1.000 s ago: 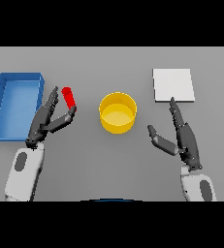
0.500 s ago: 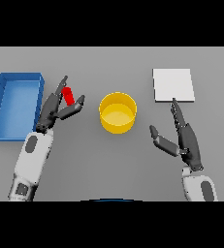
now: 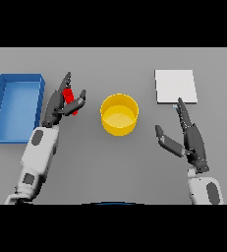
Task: Pick up the red beaker and tilt it to pour out 1 green nut into yellow bowl. Pick up the yellow bowl and place it on the metallic measuring scale.
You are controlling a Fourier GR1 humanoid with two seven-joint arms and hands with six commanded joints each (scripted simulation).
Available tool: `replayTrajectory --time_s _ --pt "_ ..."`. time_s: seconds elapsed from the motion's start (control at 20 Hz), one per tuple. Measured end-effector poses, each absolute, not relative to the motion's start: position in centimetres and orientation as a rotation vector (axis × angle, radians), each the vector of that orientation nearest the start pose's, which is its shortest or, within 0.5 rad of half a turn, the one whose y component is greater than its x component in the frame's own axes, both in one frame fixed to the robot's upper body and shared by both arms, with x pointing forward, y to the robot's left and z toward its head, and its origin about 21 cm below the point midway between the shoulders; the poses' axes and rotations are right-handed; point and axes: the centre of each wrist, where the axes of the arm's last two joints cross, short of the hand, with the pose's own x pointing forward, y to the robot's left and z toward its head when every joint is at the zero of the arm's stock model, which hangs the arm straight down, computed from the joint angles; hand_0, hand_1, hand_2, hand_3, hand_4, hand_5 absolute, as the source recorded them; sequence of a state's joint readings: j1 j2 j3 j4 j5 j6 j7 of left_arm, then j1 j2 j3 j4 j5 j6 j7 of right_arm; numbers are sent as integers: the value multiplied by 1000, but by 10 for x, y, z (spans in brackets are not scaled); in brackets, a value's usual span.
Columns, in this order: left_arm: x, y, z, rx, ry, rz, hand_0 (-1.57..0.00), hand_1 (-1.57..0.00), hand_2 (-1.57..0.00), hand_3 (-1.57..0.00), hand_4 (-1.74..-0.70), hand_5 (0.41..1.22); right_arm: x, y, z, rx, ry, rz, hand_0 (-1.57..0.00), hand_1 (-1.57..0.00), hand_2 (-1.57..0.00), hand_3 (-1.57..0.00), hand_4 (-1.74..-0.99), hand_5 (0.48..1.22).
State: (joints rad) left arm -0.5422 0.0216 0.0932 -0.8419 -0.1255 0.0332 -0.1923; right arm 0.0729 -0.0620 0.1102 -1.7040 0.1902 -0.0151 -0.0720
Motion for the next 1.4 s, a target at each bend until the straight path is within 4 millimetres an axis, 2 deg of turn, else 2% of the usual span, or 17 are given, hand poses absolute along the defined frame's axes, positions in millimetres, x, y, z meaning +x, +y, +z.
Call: replayTrajectory --time_s 0.05,0.1,0.15,0.2,0.3,0.4,0.5,0.55,0.65,0.75,0.9,1.0,1.1,1.15,1.4 --pt "366 185 -32 25 -1546 -207 -207 -230 -287 -254 -1401 787 228 -222 13 -138 -1692 249 1 1 1 1 -1240 645" --pt "366 185 -35 30 -1554 -192 -379 -406 -457 -518 -1410 874 228 -218 12 -131 -1699 253 1 1 1 1 -1236 647" --pt "368 183 -34 49 -1552 -180 -551 -588 -662 -728 -1471 943 227 -218 12 -140 -1714 262 1 1 1 1 -1237 648" --pt "368 182 -35 88 -1555 -174 -755 -783 -844 -884 -1519 999 227 -222 13 -140 -1704 251 1 1 1 1 -1239 648" --pt "371 175 -32 139 -1553 -233 -1049 -1067 -1106 -1058 -1589 1079 229 -220 15 -140 -1700 241 1 1 1 1 -1239 648" --pt "370 173 -33 137 -1573 -259 -1237 -1248 -1273 -1154 -1636 1130 225 -219 15 -138 -1719 247 1 1 1 1 -1242 650" --pt "370 171 -33 122 -1568 -257 -1357 -1364 -1380 -1304 -1565 1163 228 -216 14 -117 -1707 236 1 1 1 1 -1251 646" --pt "368 172 -34 122 -1575 -261 -1400 -1406 -1419 -1357 -1542 1174 228 -216 15 -117 -1718 237 1 1 1 1 -1255 644" --pt "370 177 -31 108 -1586 -235 -1462 -1465 -1473 -1434 -1614 1165 226 -224 12 -118 -1698 231 1 1 1 1 -1245 642" --pt "372 175 -26 29 -1613 -183 -1501 -1503 -1509 -1484 -1660 1150 227 -219 14 -118 -1708 243 1 1 1 1 -1246 644" --pt "377 177 -9 -14 -1660 -150 -1535 -1536 -1539 -1526 -1699 1135 228 -221 14 -140 -1710 249 1 1 1 1 -1233 644" --pt "380 183 4 -21 -1676 -158 -1548 -1549 -1551 -1542 -1714 1132 226 -214 15 -131 -1723 256 1 1 1 1 -1227 647" --pt "384 181 18 -20 -1697 -221 -1556 -1557 -1558 -1553 -1724 1130 227 -218 14 -142 -1727 261 1 1 1 1 -1219 653" --pt "384 183 21 -6 -1698 -244 -1556 -1557 -1558 -1553 -1724 1132 222 -220 13 -151 -1747 272 1 1 1 1 -1219 656" --pt "384 195 31 48 -1696 -344 -1559 -1560 -1561 -1556 -1727 1138 226 -223 11 -175 -1733 286 1 1 1 1 -1213 662"
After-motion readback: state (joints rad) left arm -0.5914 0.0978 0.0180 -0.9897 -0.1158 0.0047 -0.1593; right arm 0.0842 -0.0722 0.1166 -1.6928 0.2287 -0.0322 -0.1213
